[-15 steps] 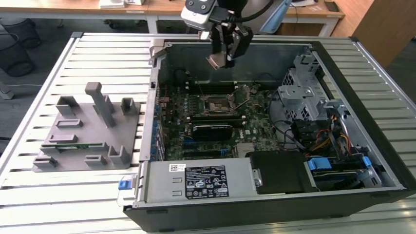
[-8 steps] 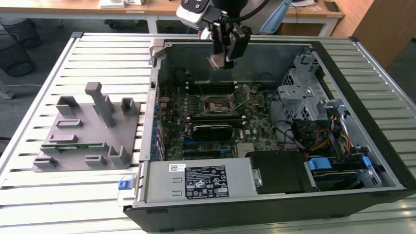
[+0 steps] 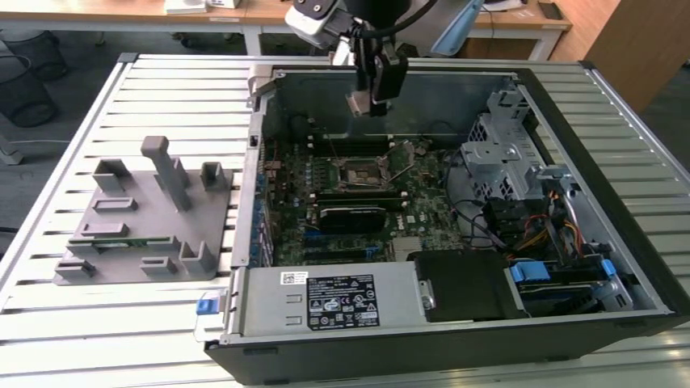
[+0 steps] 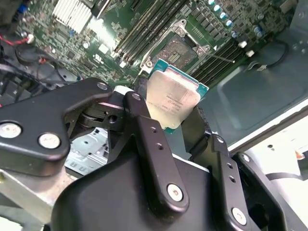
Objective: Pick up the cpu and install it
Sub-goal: 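Place the cpu into insertion slot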
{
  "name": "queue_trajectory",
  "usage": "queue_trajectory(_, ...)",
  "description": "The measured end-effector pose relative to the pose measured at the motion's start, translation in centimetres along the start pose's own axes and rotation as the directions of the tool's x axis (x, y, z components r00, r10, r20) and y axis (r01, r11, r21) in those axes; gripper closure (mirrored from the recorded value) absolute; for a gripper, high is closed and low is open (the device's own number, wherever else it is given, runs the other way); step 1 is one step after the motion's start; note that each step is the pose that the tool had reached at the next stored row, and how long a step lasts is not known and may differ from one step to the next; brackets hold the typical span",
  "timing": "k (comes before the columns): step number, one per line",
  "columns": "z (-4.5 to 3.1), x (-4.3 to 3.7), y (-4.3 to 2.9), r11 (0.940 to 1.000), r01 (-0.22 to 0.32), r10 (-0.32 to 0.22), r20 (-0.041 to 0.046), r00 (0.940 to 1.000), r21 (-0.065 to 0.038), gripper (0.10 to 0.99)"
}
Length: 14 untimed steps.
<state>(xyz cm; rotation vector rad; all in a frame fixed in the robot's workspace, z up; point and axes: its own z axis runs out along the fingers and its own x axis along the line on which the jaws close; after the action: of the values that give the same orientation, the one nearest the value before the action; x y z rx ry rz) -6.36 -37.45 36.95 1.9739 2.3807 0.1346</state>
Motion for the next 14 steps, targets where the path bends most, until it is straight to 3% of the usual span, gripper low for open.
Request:
queue_trajectory(7,0.11,0.0,-0.01,0.9934,-0.114,0.114,0.0111,0.9934,-0.004,0.557)
queue_trajectory(11,0.18,0.01,-0.02,0.9838,-0.179,0.179,0.0171,0.9837,-0.007,0.557)
queue_trajectory(14,0.23,0.01,-0.02,0.9734,-0.229,0.229,0.0218,0.9732,-0.009,0.557)
